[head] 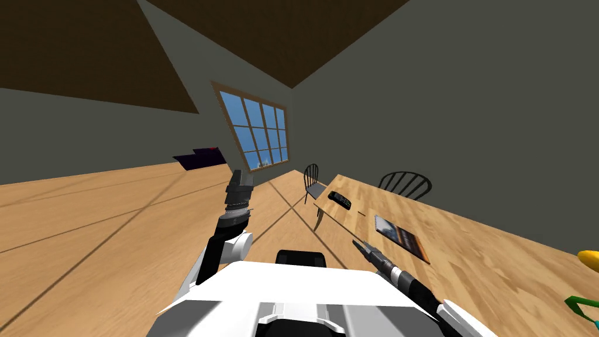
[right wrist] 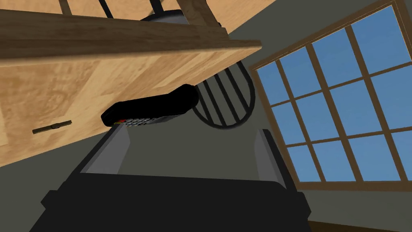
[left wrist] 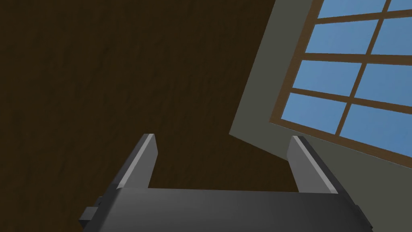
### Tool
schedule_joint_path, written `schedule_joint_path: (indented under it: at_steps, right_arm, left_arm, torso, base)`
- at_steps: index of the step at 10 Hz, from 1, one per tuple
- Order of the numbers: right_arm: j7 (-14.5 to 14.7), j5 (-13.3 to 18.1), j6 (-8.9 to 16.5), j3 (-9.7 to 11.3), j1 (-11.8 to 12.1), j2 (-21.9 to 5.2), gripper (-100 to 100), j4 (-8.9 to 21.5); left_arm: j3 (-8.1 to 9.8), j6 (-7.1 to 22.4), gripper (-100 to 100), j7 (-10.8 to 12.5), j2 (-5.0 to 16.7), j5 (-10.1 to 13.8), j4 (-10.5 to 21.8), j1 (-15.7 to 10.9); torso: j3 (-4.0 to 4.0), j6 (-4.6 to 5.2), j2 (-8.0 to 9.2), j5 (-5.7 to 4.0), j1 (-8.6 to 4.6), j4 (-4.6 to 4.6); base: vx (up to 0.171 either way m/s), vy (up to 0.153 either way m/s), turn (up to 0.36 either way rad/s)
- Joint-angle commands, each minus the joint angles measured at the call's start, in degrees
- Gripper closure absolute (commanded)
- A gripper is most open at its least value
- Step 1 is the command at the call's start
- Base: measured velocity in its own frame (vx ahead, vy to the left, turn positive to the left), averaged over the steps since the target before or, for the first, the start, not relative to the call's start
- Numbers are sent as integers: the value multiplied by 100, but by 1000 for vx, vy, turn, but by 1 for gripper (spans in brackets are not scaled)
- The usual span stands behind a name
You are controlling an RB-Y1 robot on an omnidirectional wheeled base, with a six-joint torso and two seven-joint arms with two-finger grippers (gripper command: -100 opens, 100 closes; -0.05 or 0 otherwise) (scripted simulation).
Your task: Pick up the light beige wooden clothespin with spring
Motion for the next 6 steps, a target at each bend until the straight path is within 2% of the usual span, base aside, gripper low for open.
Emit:
schedule_joint_path:
  at_steps: [1,2,3,4,5,6]
  right_arm:
    - [109,286,-88,66,20,-216,-100,286]
    - [109,338,-88,66,20,-216,-100,424]
    - [109,338,-88,66,20,-216,-100,489]
    - [172,554,-181,91,8,-364,-100,673]
    - [172,554,-181,91,8,-364,-100,817]
    - [235,769,-275,110,-5,-505,-100,981]
  left_arm:
    - [0,0,0,0,0,0,0,0]
    - [0,0,0,0,0,0,0,1]
    - [1,0,0,0,0,0,0,2]
    - [1,0,0,0,0,0,0,2]
    - [0,0,0,0,0,0,0,0]
    - [1,0,0,0,0,0,0,2]
  torso:
    - [0,0,0,0,0,0]
    - [-3,2,-5,0,-5,-1]
    - [-2,9,-3,-1,-6,-2]
    - [0,11,1,-1,0,-1]
    - [-1,2,-1,1,1,0]
    - [-2,9,-2,0,0,-1]
  base:
    - [26,-27,460]
    - [22,-34,155]
    - [10,-17,-29]
    - [14,-9,318]
    - [18,-19,165]
    - [28,-24,285]
